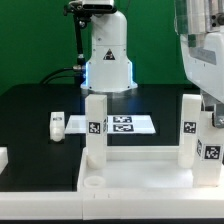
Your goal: Assemble desk
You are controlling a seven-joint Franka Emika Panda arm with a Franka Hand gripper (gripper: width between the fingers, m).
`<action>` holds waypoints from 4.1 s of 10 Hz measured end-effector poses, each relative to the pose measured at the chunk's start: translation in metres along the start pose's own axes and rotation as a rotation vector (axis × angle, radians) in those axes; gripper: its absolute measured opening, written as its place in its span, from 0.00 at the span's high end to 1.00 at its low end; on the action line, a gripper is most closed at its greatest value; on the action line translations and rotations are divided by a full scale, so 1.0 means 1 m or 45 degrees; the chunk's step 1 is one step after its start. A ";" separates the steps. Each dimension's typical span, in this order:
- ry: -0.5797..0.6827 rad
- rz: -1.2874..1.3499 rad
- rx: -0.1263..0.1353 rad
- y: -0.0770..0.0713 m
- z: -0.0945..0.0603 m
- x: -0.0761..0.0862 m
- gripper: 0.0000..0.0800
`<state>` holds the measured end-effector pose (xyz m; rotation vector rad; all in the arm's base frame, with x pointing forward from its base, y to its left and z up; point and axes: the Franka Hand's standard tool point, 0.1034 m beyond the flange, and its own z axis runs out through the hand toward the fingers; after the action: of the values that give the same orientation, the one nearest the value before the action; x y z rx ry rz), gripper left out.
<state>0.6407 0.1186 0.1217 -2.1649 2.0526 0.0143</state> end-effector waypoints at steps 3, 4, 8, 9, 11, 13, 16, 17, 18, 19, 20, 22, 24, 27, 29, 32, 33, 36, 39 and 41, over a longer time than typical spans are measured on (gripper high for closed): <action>0.000 -0.627 0.007 -0.002 -0.001 0.001 0.22; 0.004 -0.739 0.009 -0.001 0.000 0.003 0.22; 0.023 -1.106 -0.001 -0.002 0.000 0.005 0.19; 0.060 -1.408 -0.019 -0.002 0.000 0.004 0.19; 0.064 -1.547 -0.033 -0.001 0.002 0.003 0.19; 0.065 -1.511 -0.032 -0.001 0.002 0.004 0.51; 0.070 -1.285 -0.027 -0.002 0.002 0.007 0.64; 0.074 -1.057 -0.021 -0.001 0.002 0.008 0.64; 0.075 -0.789 -0.011 0.000 0.003 0.009 0.64; 0.064 -0.485 -0.002 0.001 0.003 0.009 0.64; 0.045 -0.362 -0.002 0.000 0.002 0.011 0.64; 0.042 -0.193 0.000 0.001 0.003 0.010 0.64; 0.037 -0.022 0.004 0.001 0.003 0.009 0.64; -0.021 0.650 0.049 -0.002 0.003 0.004 0.64; -0.023 0.648 0.049 -0.001 0.003 0.004 0.64; -0.019 0.542 0.046 0.000 0.004 0.003 0.27; -0.017 0.360 0.042 0.001 0.005 0.000 0.27; -0.016 -0.171 0.033 0.003 0.007 -0.003 0.19; 0.000 -0.488 0.023 0.003 0.007 0.001 0.19; 0.090 -0.978 -0.054 0.003 0.006 0.009 0.19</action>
Offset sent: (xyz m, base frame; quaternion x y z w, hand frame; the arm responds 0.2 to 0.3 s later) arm -0.0094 0.0058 -0.0027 0.0237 -0.0406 -0.3184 0.9468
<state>0.6389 0.1102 0.1148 -2.8520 1.1275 -0.1103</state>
